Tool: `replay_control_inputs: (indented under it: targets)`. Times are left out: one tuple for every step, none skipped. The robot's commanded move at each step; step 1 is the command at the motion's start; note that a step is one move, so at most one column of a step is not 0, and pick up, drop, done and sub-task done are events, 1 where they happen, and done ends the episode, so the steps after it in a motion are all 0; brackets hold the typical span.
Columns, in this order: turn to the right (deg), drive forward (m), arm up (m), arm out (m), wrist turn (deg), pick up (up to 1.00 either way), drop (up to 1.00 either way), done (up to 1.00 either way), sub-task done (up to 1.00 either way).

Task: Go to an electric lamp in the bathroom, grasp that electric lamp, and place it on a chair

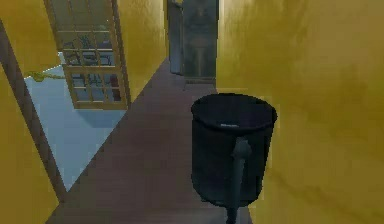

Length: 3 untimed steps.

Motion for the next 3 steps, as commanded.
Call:
replay_control_inputs:
  targets:
    - [3.0,0.00,0.00,0.00,0.0,0.00,0.00,0.00,0.00]
    - [0.0,0.15,0.00,0.00,0.0,0.00,0.00,0.00,0.00]
    - [-45.0,0.00,0.00,0.00,0.0,0.00,0.00,0.00,0.00]
